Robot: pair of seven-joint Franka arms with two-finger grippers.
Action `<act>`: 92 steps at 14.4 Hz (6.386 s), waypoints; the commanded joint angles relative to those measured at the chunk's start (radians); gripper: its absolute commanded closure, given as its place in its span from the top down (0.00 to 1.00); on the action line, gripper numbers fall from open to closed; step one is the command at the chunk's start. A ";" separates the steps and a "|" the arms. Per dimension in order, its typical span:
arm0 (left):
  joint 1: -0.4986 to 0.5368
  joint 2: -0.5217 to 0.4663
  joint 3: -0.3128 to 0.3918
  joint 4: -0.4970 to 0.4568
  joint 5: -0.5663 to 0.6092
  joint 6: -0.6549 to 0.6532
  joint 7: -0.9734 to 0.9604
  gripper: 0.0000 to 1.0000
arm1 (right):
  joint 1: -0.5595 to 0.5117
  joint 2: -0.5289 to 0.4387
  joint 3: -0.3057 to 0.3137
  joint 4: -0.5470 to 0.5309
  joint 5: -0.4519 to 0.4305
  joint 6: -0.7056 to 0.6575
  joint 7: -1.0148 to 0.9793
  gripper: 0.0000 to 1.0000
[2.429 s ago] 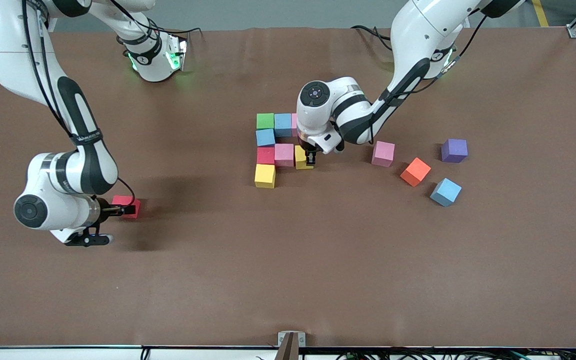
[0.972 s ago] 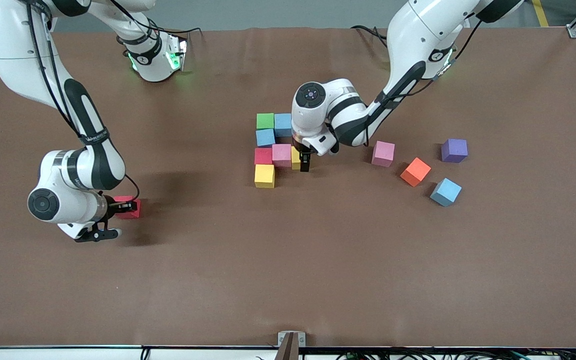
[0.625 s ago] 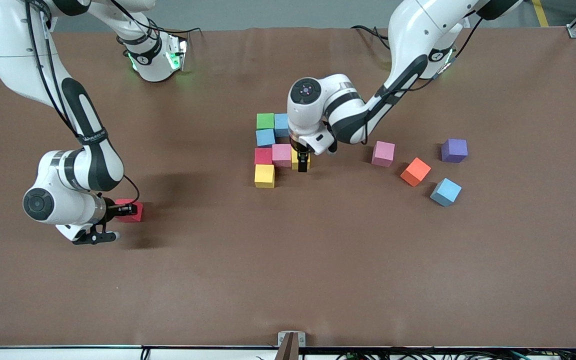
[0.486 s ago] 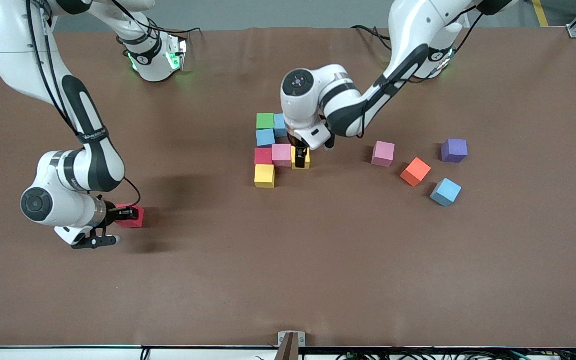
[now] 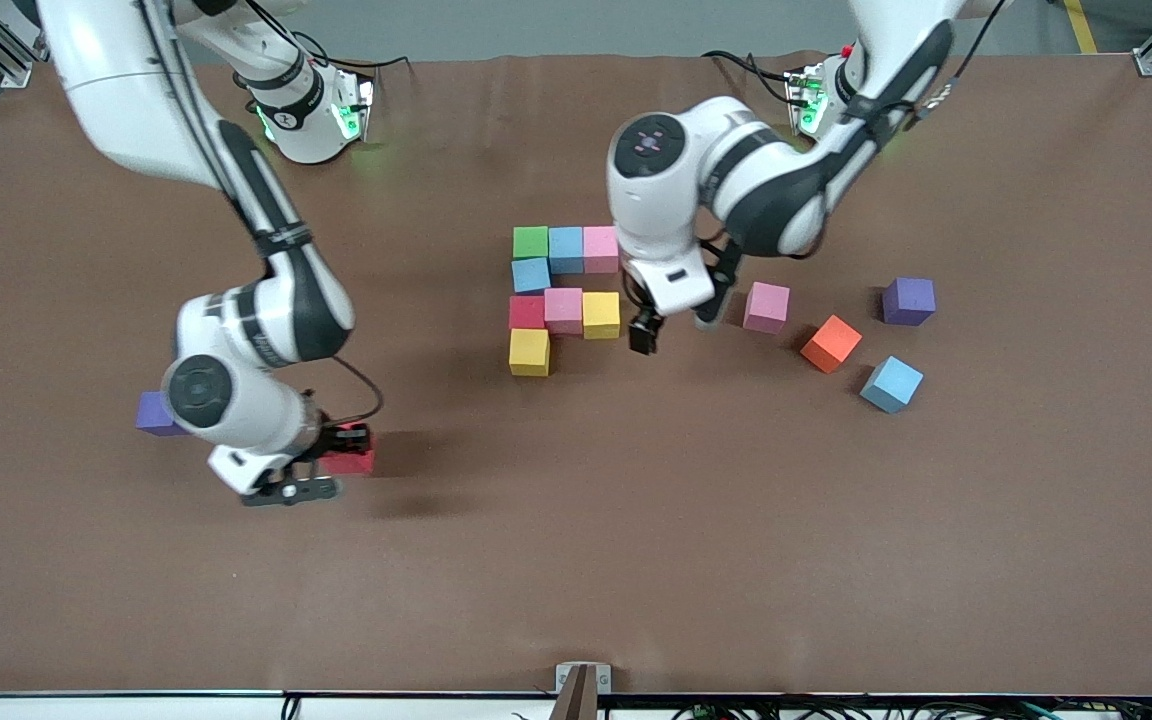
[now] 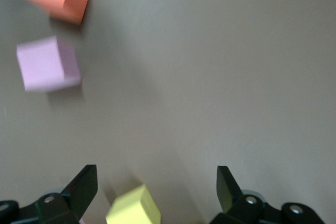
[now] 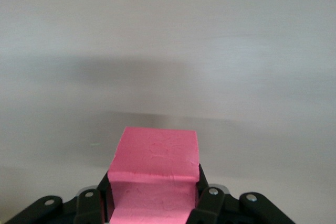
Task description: Arrange 11 blocks into digit 3
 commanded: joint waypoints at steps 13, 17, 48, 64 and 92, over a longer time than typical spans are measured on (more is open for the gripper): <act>0.680 -0.108 -0.179 -0.332 -0.019 0.148 0.713 1.00 | 0.288 0.205 -0.014 0.285 0.117 -0.045 0.250 0.47; 0.788 -0.110 -0.201 -0.491 -0.013 0.369 0.745 1.00 | 0.324 0.212 -0.014 0.284 0.117 -0.051 0.249 0.47; 0.523 0.185 -0.151 -0.204 0.041 0.367 0.284 0.13 | 0.345 0.232 -0.018 0.282 0.089 -0.143 0.204 0.47; 0.400 0.282 -0.146 -0.070 0.041 0.345 0.156 0.13 | 0.349 0.238 -0.017 0.282 0.098 -0.143 0.213 0.50; -0.181 0.415 0.139 0.166 0.029 0.366 -0.480 0.13 | -0.017 -0.038 -0.207 0.370 0.175 -0.459 0.292 1.00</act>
